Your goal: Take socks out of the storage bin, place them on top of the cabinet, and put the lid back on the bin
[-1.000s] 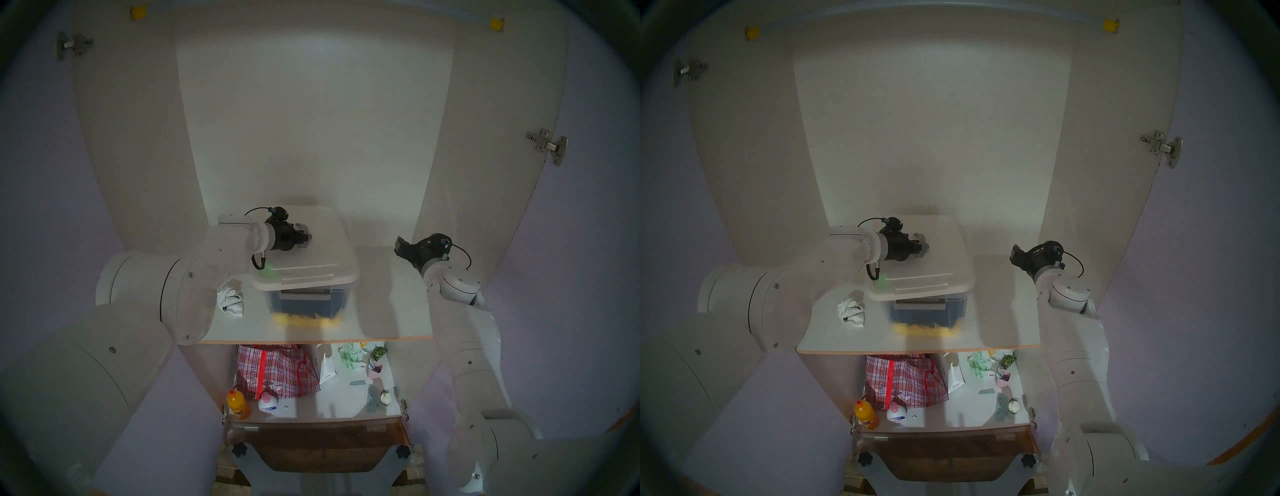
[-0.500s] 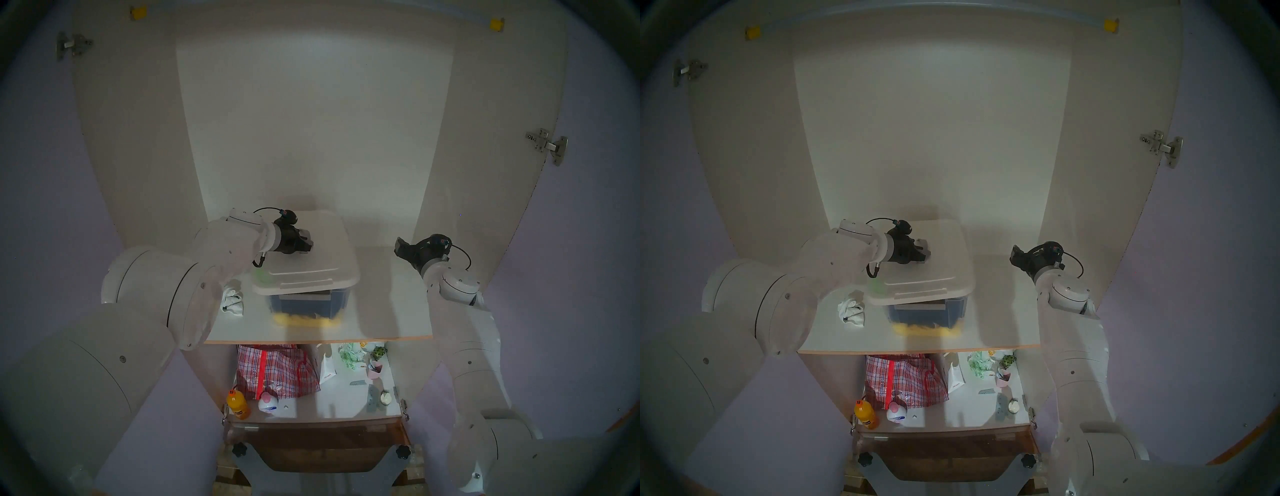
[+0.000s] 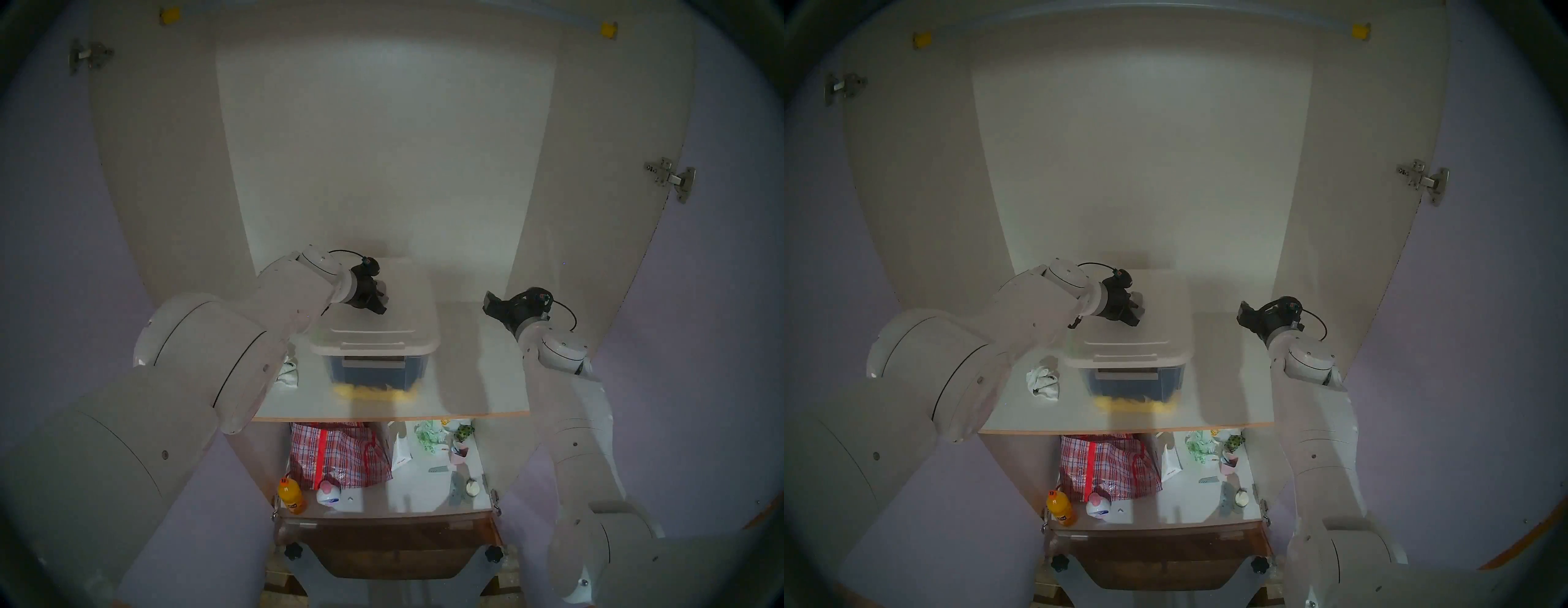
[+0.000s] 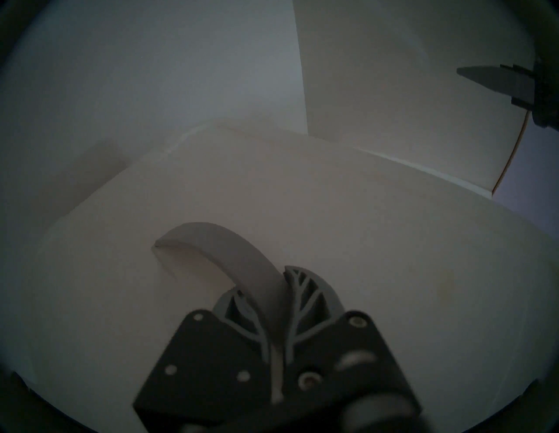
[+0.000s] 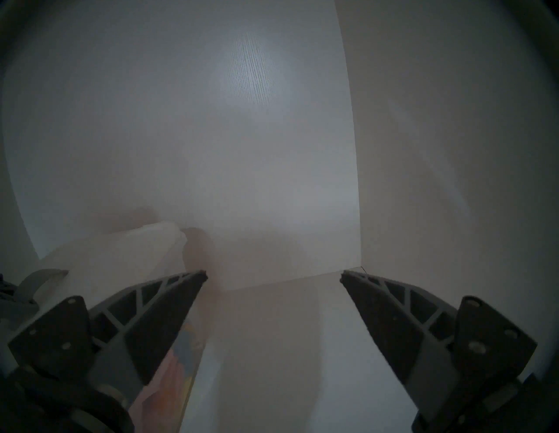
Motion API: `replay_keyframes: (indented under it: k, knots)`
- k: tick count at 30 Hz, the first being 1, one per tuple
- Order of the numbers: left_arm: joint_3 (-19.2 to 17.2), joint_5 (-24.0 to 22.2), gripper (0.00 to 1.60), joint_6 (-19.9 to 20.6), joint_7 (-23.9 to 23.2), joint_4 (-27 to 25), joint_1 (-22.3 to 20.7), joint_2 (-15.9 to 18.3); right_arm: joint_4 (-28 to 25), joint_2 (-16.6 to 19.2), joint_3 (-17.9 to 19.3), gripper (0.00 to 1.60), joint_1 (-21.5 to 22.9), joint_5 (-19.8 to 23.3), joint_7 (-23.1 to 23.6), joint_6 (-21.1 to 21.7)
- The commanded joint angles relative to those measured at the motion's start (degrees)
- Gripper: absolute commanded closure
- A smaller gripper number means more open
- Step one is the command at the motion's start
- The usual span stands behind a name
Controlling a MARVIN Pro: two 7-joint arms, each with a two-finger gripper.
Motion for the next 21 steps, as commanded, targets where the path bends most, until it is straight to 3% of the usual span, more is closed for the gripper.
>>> replay_keyframes:
  k: [1, 9, 21]
  knots:
    - [2.0, 1.6, 1.6, -2.4, 0.8, -0.9, -0.7, -0.6, -1.3, 0.0, -0.1, 0.0, 1.5, 0.1, 0.1, -0.5]
    - [6.3, 0.4, 1.6, -3.2, 2.4, -0.3, -1.1, -0.1, -1.2, 0.0, -0.1, 0.0, 1.6, 0.1, 0.1, -0.5]
    - [5.1, -0.8, 1.6, -3.8, 4.4, 0.9, -1.1, 0.6, -1.0, 0.0, -0.1, 0.0, 1.7, 0.1, 0.1, -0.5]
